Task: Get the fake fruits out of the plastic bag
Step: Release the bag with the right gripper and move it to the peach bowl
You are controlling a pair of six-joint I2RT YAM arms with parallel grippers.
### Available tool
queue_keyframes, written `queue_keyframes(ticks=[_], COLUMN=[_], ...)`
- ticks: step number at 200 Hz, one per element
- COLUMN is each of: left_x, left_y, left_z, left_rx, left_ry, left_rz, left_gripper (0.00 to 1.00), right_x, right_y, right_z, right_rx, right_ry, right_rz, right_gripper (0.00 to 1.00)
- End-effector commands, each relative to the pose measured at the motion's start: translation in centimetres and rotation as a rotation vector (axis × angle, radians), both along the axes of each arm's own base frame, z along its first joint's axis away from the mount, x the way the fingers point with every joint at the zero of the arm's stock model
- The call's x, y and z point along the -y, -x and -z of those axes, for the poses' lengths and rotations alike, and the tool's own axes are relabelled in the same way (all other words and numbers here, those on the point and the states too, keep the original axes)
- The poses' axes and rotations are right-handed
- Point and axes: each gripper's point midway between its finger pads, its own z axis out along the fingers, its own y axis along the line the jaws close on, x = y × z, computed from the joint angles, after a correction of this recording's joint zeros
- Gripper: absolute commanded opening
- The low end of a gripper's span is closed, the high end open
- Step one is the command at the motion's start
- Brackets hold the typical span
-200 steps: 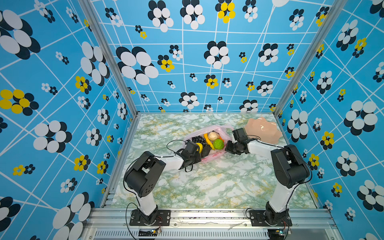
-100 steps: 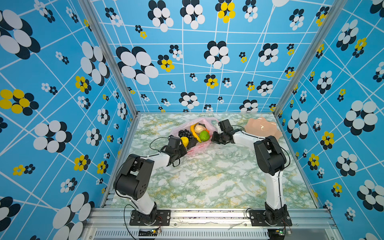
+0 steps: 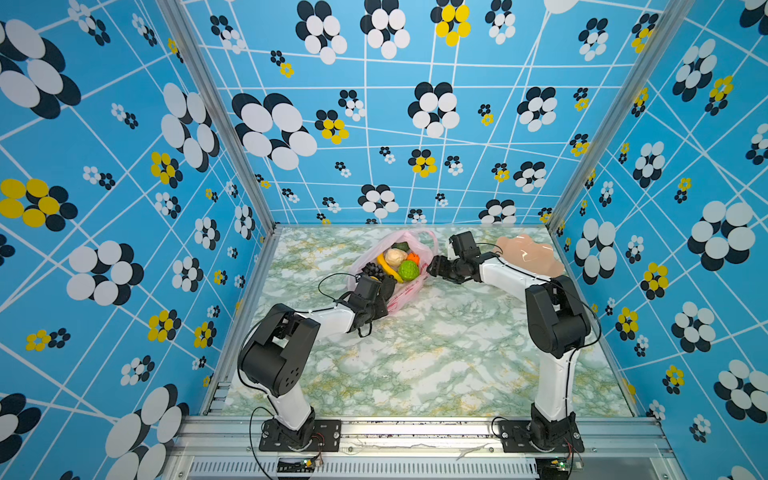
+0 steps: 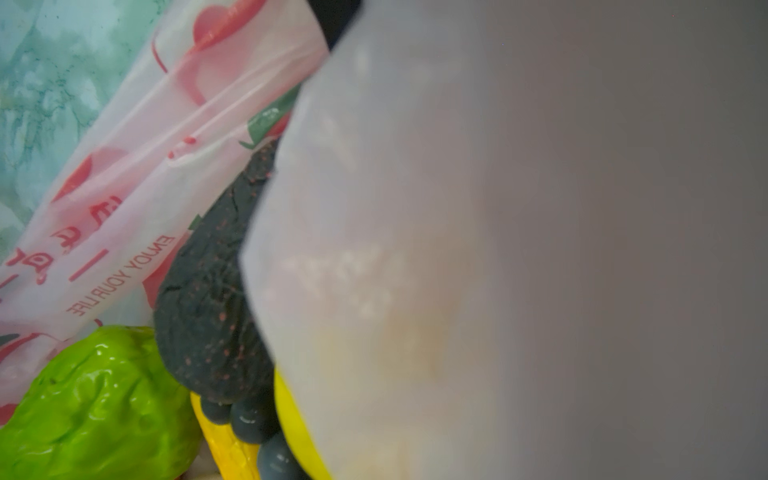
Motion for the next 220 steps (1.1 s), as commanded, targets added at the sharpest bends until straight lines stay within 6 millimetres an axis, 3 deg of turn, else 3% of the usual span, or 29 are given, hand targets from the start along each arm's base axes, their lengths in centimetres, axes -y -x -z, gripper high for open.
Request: queue_keyframes(ticks=[1, 24, 50, 75, 78, 88, 130, 174, 220], left_x=[0.3, 0.3, 0.5, 0.9, 0.9, 0.9, 0.5, 0.1, -0.3], left_y=[-0.4, -0.6, -0.7, -0.8, -0.8, -0.8, -0.9, -0.6, -0.6], left_z=[-0.2, -0.4, -0.2, 0.2, 0.2, 0.2, -0.3, -0.3, -0.7], left_rx=[0.002, 0.008, 0.003, -0.007, -0.006, -0.006, 0.016, 0.003, 0.038], left_ry=[-0.032, -0.045, -0.048, -0.040, -0.039, -0.036, -0.039, -0.027, 0.003], left_rz=[0.018, 0.032, 0.056, 0.078, 0.080, 0.087, 0.115, 0.120, 0.103], left_gripper=[0.06, 0.07, 0.07, 0.07, 0.07, 0.07, 0.07, 0.07, 0.06], right_x=[0.8, 4.2, 9.9, 15.1, 16.7, 18.8, 25.9, 32.4, 36.0], right_y=[2.0, 3.4, 4.9, 6.1, 6.0, 6.4, 8.3, 9.7, 8.2], right_z=[-2.0, -3.1, -3.8, -3.8, -3.7, -3.5, -3.2, -2.4, 0.1], right_rx=[-0.001, 0.002, 0.011, 0.014, 0.013, 0.008, -0.007, -0.050, -0.086], right_ry=[-0.058, -0.101, -0.055, -0.004, 0.000, 0.010, 0.069, 0.126, 0.119], right_rz=[-0.011, 0.061, 0.205, 0.355, 0.397, 0.462, 0.692, 0.878, 0.950], right_gripper=[0.81, 0.84, 0.84, 0.83, 0.83, 0.82, 0.80, 0.77, 0.74])
